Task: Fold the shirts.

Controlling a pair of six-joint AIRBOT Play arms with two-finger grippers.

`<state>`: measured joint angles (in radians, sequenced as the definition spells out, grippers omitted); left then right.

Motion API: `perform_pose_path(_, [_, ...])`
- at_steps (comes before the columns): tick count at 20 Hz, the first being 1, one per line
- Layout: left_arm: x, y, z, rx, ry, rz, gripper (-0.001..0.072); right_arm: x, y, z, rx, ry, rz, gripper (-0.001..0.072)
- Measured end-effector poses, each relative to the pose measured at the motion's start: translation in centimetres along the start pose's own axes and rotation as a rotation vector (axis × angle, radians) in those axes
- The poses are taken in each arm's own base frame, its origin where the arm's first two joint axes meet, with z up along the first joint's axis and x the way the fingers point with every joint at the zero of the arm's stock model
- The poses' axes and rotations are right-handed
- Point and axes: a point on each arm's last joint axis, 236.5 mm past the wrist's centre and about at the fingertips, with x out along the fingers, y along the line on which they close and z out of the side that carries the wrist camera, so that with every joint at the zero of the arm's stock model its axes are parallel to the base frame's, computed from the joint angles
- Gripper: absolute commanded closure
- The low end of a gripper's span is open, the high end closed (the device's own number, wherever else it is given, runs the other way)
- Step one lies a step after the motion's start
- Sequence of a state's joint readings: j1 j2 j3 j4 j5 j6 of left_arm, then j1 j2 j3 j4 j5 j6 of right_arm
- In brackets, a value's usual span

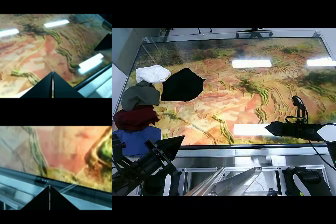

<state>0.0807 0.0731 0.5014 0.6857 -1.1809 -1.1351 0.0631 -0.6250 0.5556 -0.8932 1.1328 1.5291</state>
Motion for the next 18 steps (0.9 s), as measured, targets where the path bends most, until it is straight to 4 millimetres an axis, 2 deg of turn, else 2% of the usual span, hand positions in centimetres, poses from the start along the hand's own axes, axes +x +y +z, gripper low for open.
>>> perform_pose_path(13, [0.0, 0.0, 0.1, 0.0, -0.002, 0.001, 0.0681, 0.0, 0.0, 0.0, 0.0, 0.0, 0.0, 0.0685])
perform_pose_path(15, [0.0, 0.4, 0.8, 0.002, -0.035, 0.016, 0.0681, 0.0, 0.0, 0.0, 0.0, -0.001, 0.0, 0.0686])
perform_pose_path(18, [-0.2, 1.4, 3.1, 0.006, -0.13, 0.061, 0.0681, 0.1, -0.1, 0.5, 0.002, -0.019, -0.001, 0.0685])
